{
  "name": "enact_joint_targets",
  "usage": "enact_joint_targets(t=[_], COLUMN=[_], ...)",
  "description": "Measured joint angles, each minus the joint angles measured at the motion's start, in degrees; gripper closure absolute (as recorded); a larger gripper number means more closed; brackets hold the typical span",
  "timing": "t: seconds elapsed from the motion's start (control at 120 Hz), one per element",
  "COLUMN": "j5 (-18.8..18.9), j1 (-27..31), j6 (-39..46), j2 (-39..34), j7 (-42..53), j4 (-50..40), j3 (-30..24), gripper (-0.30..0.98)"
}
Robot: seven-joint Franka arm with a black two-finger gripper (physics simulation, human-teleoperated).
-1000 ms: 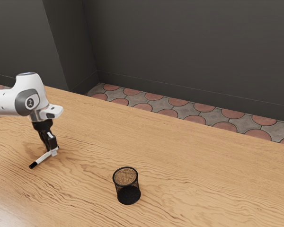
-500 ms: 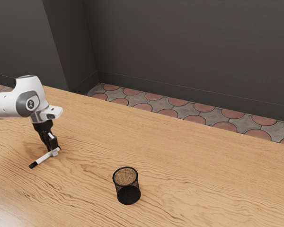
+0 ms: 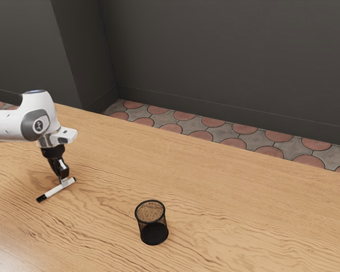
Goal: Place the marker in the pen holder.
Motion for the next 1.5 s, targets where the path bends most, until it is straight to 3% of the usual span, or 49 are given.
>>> enact_joint_targets(t=[0.133, 0.317, 0.425, 0.592, 0.892, 1.2, 1.5], j5=[0.34, 0.06, -3.95, -7.43, -8.67, -8.84, -9.58], j1=[1.49, 18.1, 25.94, 36.42, 50.53, 53.88, 50.9], j6=[0.22, 0.35, 0.17, -2.08, -7.52, -9.69, -10.11], j2=[-2.33, -3.98, -3.89, -3.81, -2.83, 1.1, 1.37], j7=[-0.45, -0.37, 1.24, 4.22, 8.45, 11.08, 12.33], j4=[-1.23, -4.79, -6.83, -9.15, -14.65, -16.28, -16.5], j3=[-2.45, -20.73, -30.67, -46.87, -72.52, -89.39, -100.26], gripper=[0.79, 0.79, 0.79, 0.79, 0.79, 0.79, 0.79])
